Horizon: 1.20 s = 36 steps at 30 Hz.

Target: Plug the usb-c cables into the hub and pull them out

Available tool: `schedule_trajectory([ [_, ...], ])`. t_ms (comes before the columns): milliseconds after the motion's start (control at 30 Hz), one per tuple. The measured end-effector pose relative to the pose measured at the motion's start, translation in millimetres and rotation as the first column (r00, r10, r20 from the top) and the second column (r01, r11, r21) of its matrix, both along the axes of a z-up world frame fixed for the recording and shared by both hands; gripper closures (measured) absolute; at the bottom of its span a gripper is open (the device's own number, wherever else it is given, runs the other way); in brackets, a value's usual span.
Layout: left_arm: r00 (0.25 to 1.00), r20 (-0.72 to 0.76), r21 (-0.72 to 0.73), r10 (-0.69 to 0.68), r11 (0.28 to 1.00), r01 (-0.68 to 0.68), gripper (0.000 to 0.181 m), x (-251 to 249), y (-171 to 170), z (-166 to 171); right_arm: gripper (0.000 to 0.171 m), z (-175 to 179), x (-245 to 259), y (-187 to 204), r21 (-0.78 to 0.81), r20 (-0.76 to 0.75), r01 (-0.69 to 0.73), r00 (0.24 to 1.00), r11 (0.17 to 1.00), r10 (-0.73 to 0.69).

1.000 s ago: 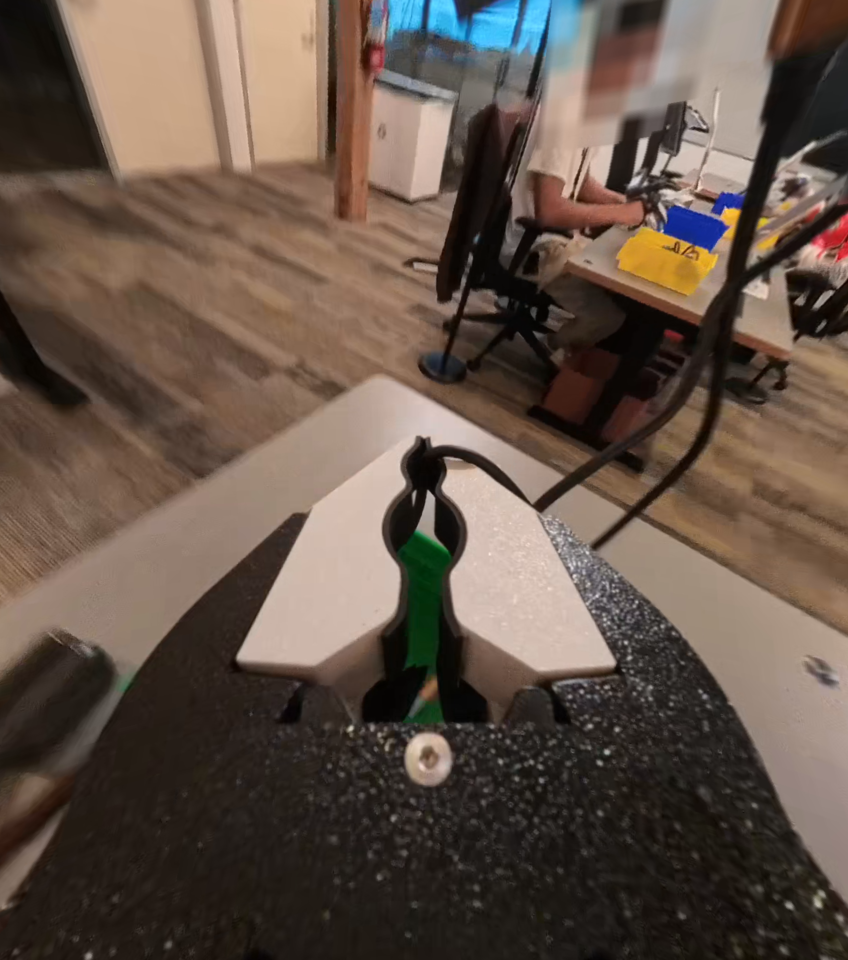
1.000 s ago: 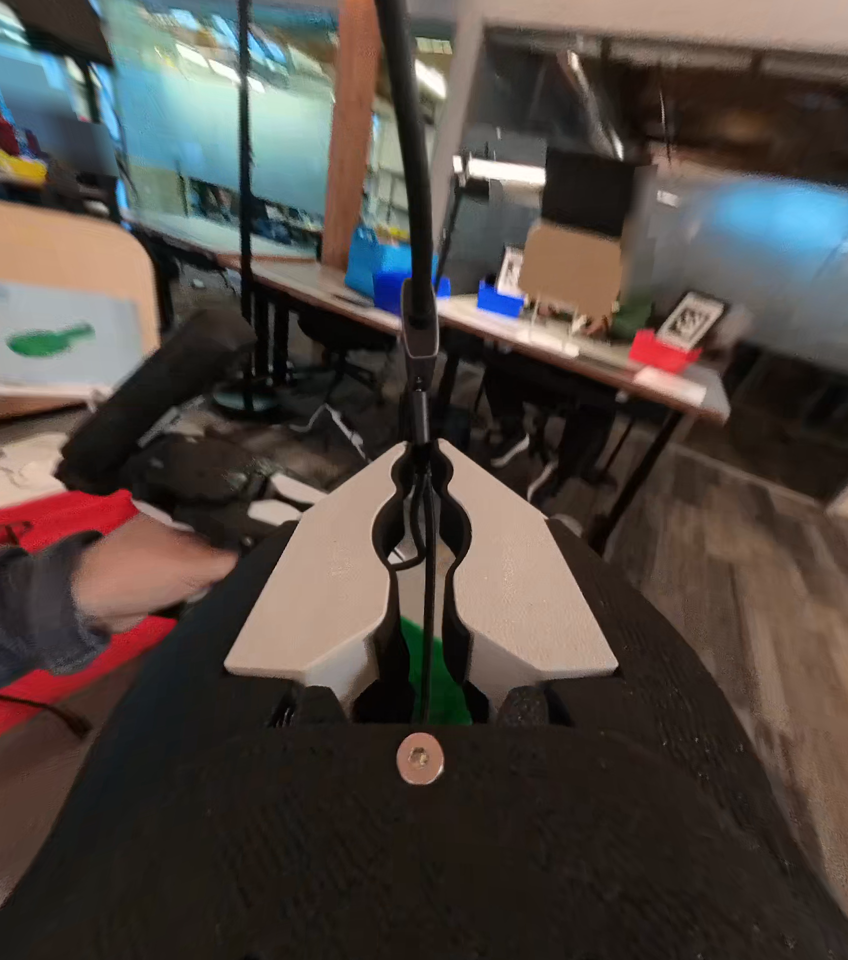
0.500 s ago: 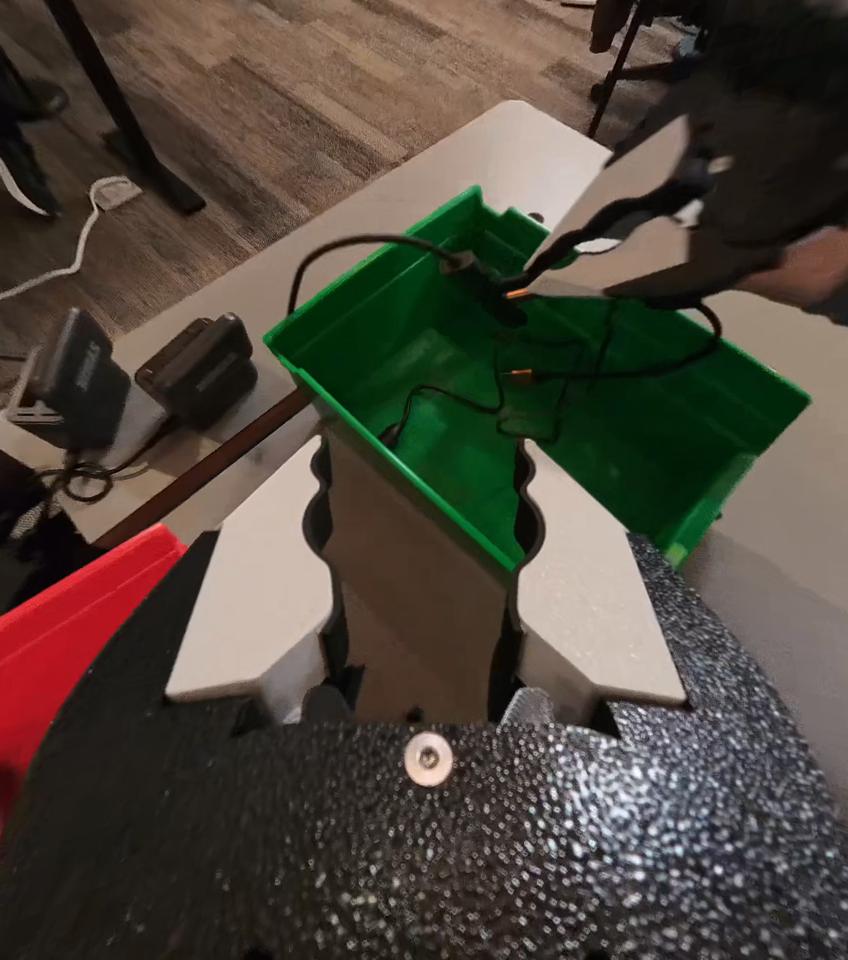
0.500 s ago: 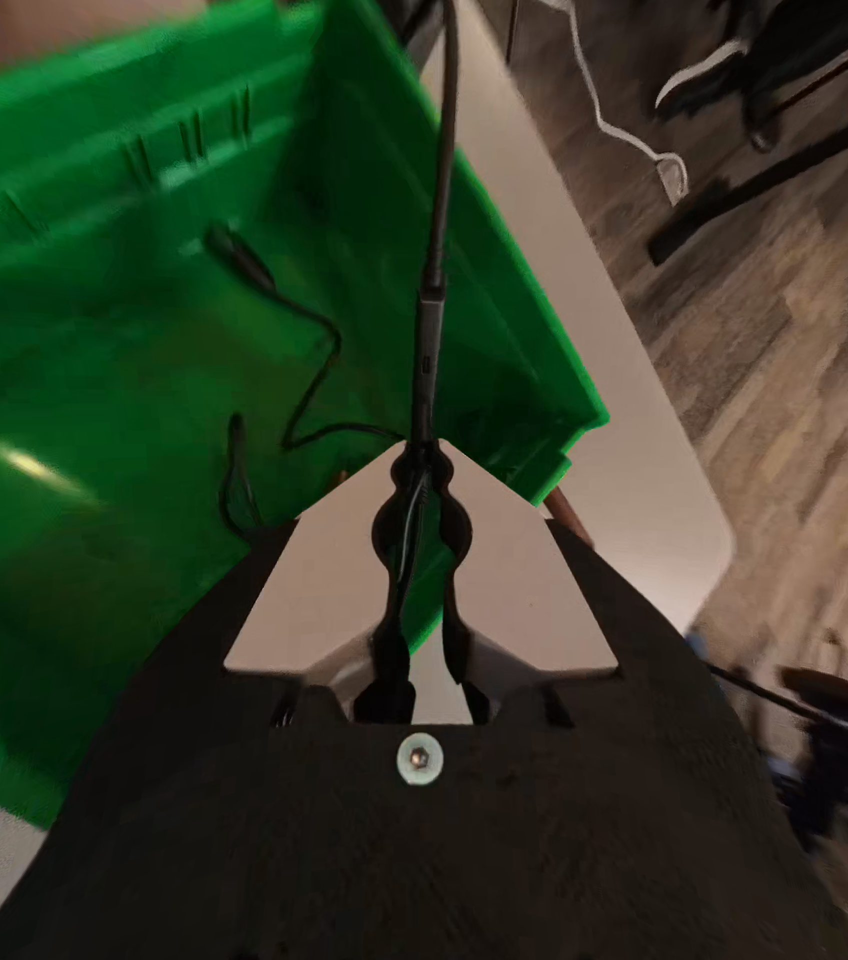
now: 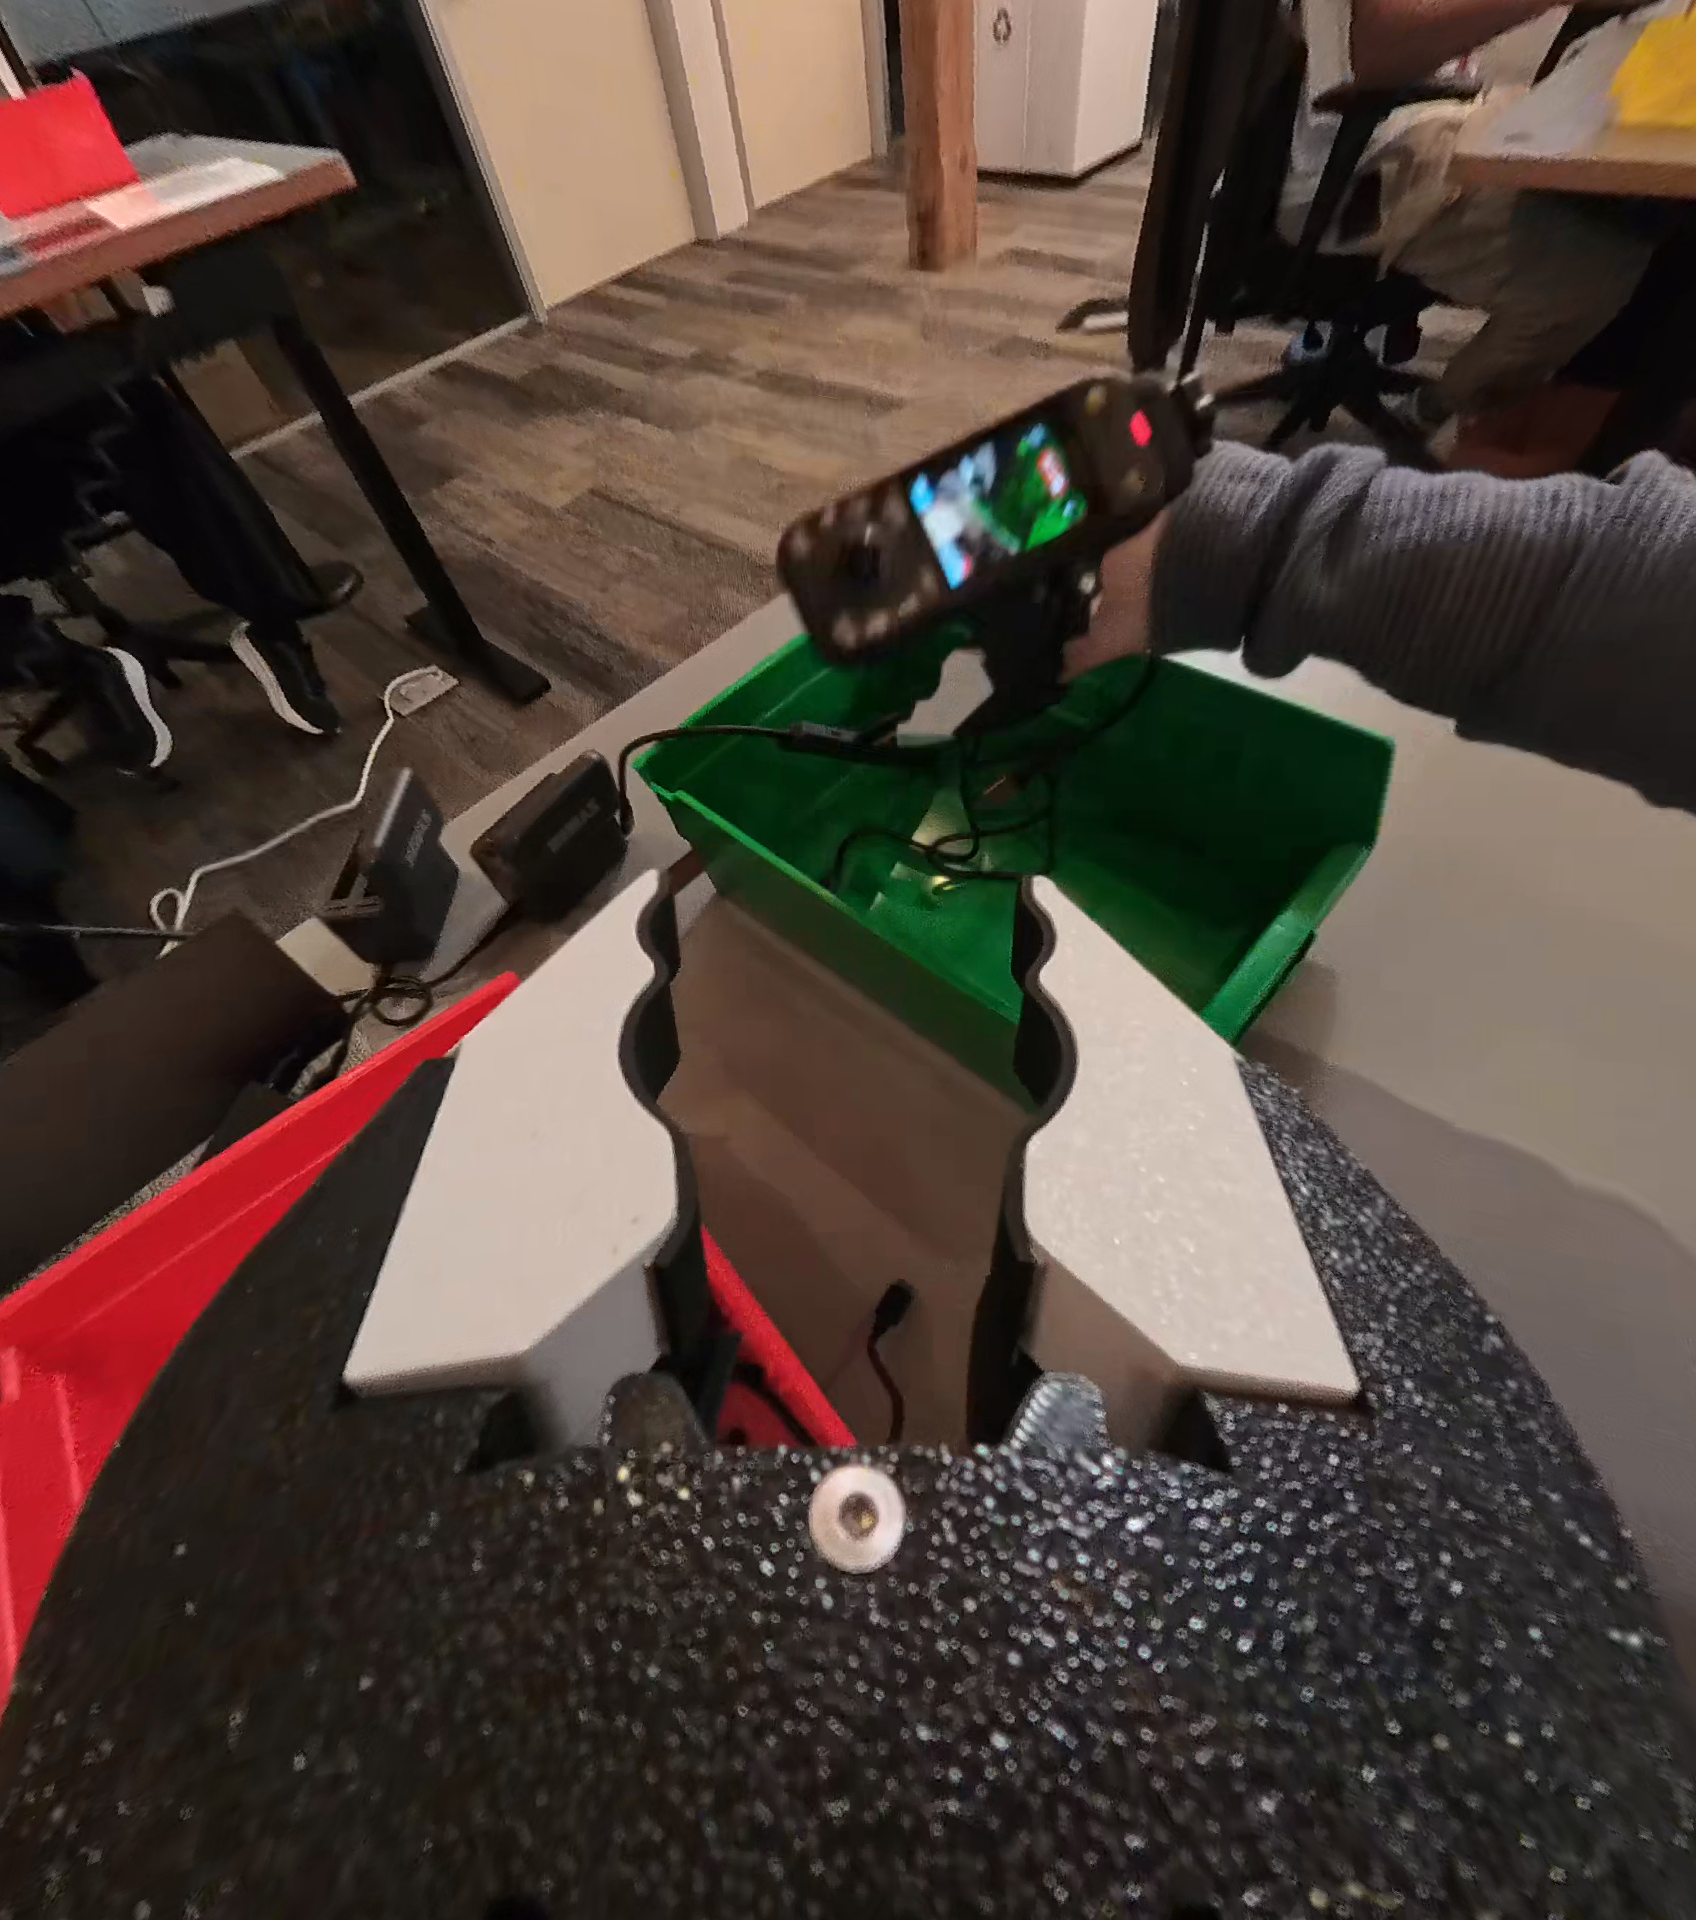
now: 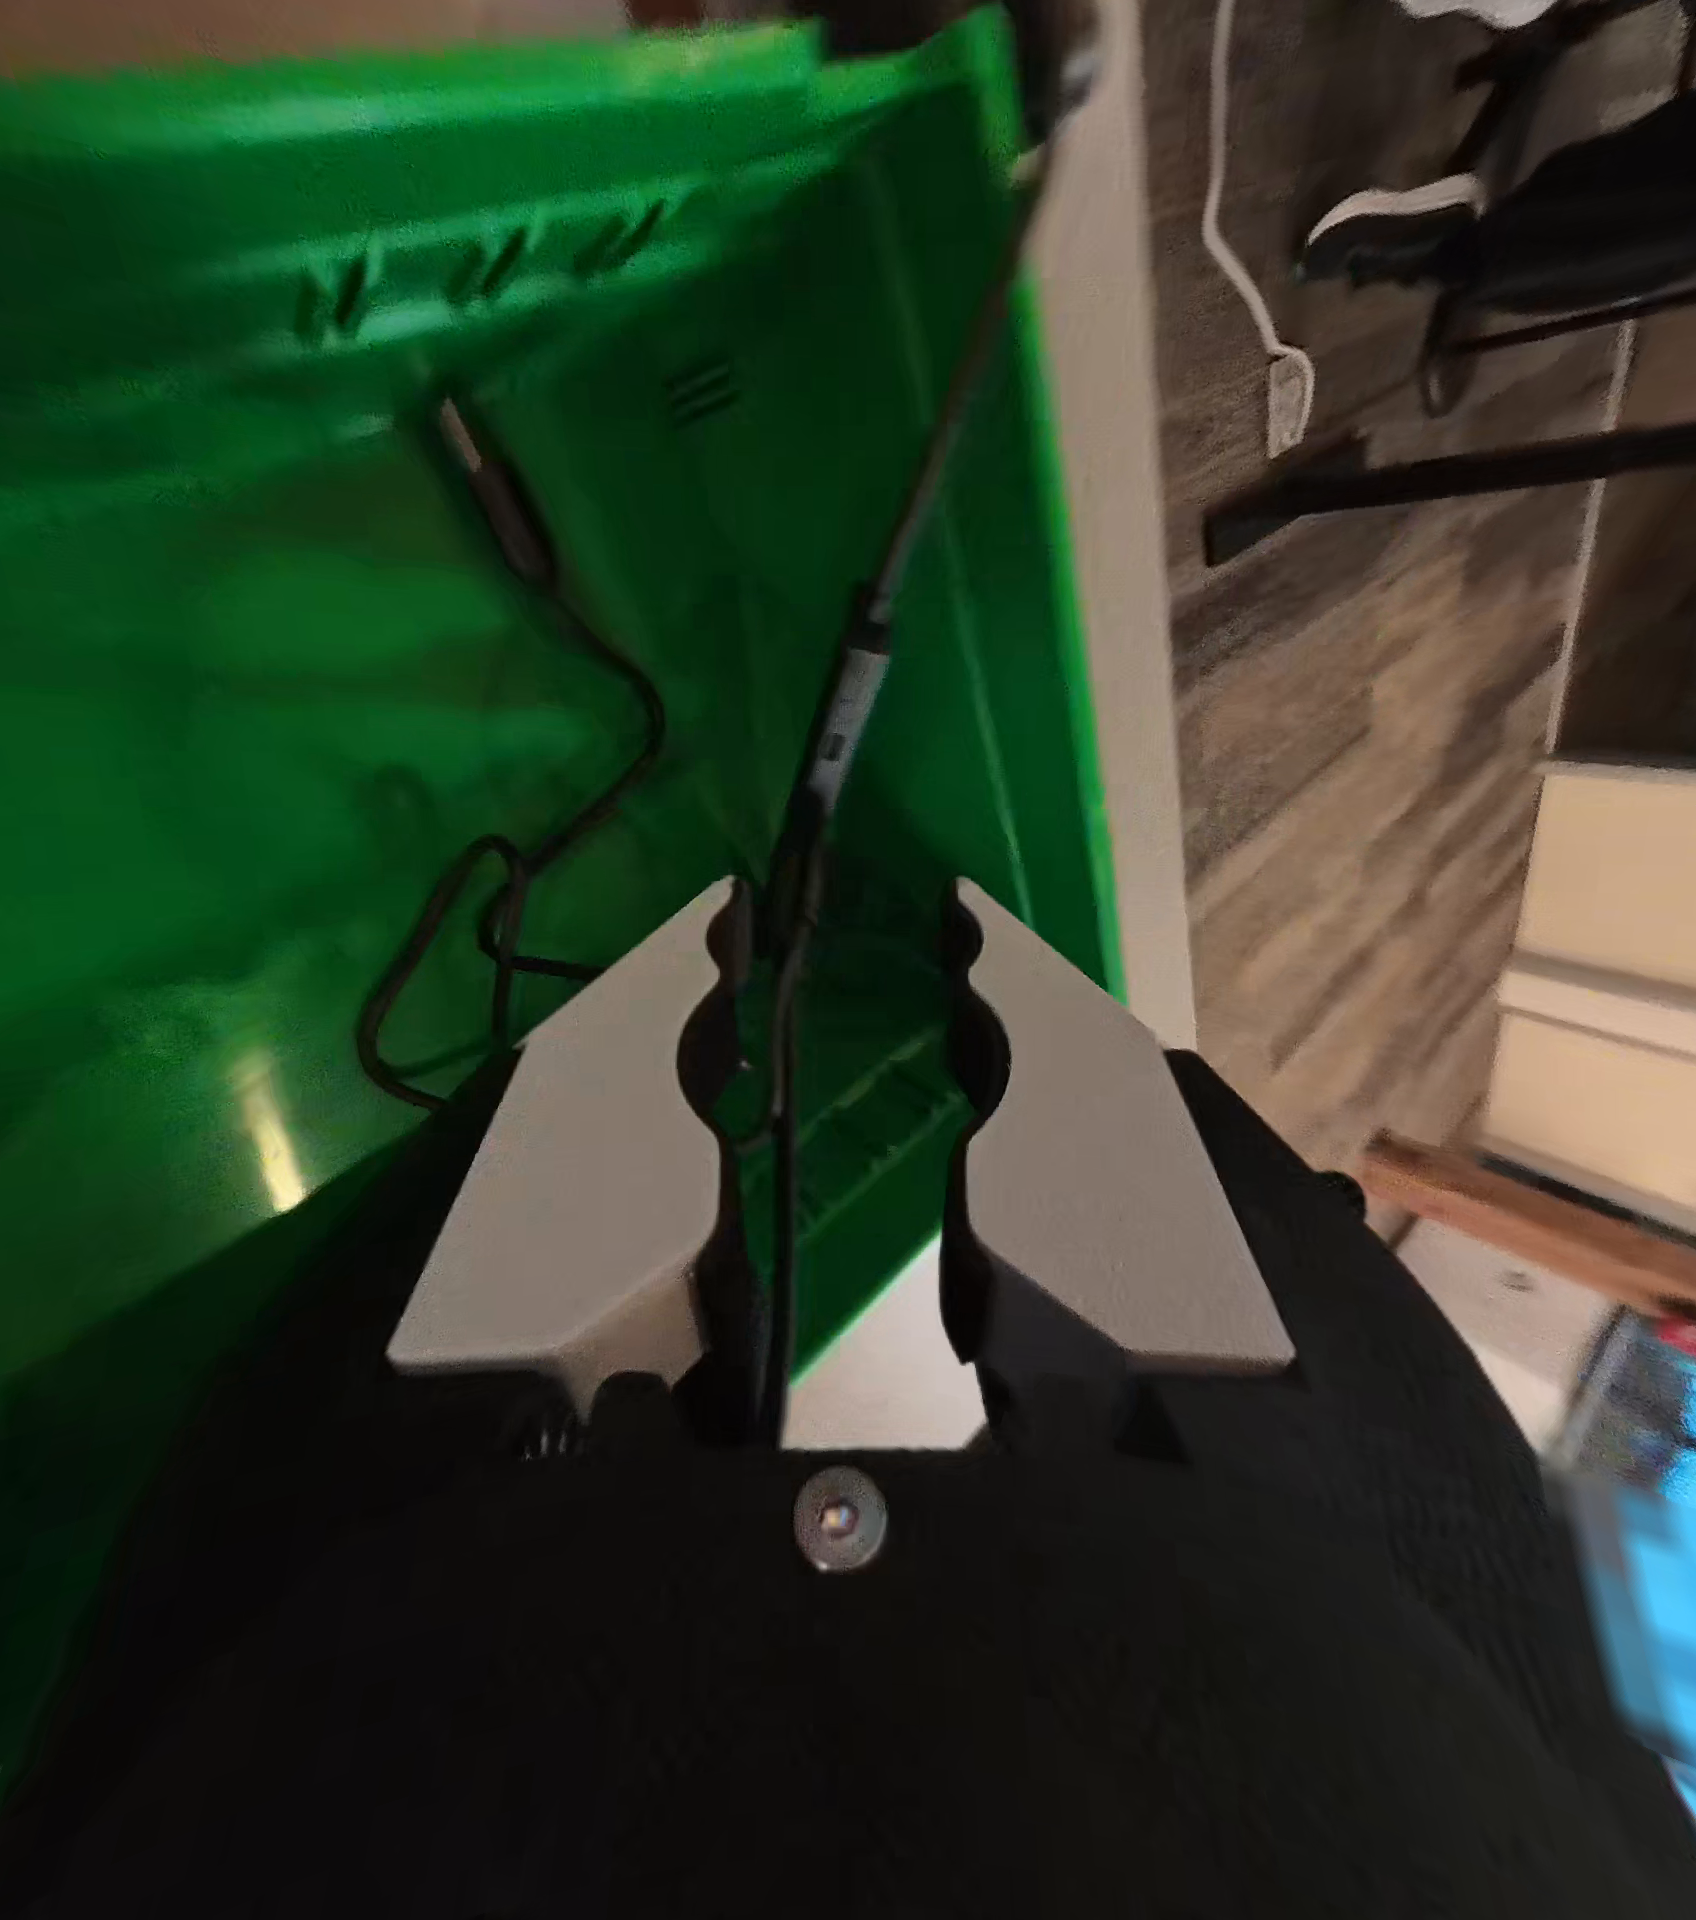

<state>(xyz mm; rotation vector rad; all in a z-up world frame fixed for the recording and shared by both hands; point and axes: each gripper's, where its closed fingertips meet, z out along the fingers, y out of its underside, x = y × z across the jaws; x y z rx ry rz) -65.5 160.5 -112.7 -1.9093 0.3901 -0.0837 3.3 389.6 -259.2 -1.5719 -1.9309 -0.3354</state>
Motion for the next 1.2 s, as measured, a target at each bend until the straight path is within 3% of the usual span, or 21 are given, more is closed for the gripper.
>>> schedule_trajectory([
  [133, 0.999, 0.038, 0.077, -0.02, 0.997, 0.017, 0.116, -10.5, -35.9, 18.3, 0.121, 58.4, 14.0, -5.6, -0.068, -0.251, 0.083, 0.963, 0.994, -0.098],
  [233, 0.997, 0.066, 0.155, -0.035, 0.988, 0.025, 0.116, -20.1, -65.2, 36.5, 0.114, 106.1, 27.9, -28.2, -0.129, -0.492, 0.083, 0.86, 0.988, -0.136],
  [367, 0.982, 0.163, 0.318, -0.094, 0.947, 0.038, 0.117, -35.1, -112.5, 74.8, 0.115, 147.3, 34.6, -106.6, -0.187, -0.736, -0.088, 0.672, 0.978, -0.08],
  [467, 0.964, 0.236, 0.412, -0.12, 0.911, 0.012, 0.116, -51.0, -145.8, 99.4, 0.116, 142.3, 22.9, -180.5, -0.223, -0.783, -0.266, 0.622, 0.938, -0.01],
  [633, 0.959, 0.27, 0.423, -0.08, 0.905, -0.043, 0.113, -71.7, -184.2, 101.3, 0.117, 97.4, -29.7, -269.5, -0.325, -0.71, -0.445, 0.698, 0.834, 0.096],
  [833, 0.917, 0.389, 0.477, -0.091, 0.871, -0.116, 0.122, -97.7, -208.2, 97.1, 0.126, 79.0, -124.8, -292.0, -0.308, -0.616, -0.484, 0.758, 0.819, 0.216],
  [900, 0.847, 0.487, 0.553, -0.212, 0.826, -0.11, 0.122, -101.8, -221.9, 106.9, 0.128, 73.6, -158.9, -282.7, -0.336, -0.573, -0.44, 0.798, 0.833, 0.19],
  [967, 0.801, 0.568, 0.541, -0.19, 0.82, -0.189, 0.122, -122.4, -229.2, 102.4, 0.129, 63.2, -193.8, -274.6, -0.437, -0.527, -0.38, 0.843, 0.815, 0.11],
  [1067, 0.801, 0.595, 0.493, -0.071, 0.818, -0.294, 0.122, -147.2, -239.8, 86.7, 0.128, 42.6, -244.4, -271.1, -0.699, -0.431, -0.255, 0.896, 0.668, -0.109],
  [1133, 0.781, 0.613, 0.54, -0.119, 0.785, -0.304, 0.129, -151.4, -255.3, 92.2, 0.124, 26.9, -272.1, -270.6, -0.85, -0.315, -0.152, 0.915, 0.505, -0.254],
  [1200, 0.774, 0.598, 0.609, -0.209, 0.746, -0.27, 0.132, -153.0, -273.1, 100.3, 0.122, 7.2, -292.0, -262.3, -0.913, -0.205, -0.048, 0.914, 0.406, -0.351],
])
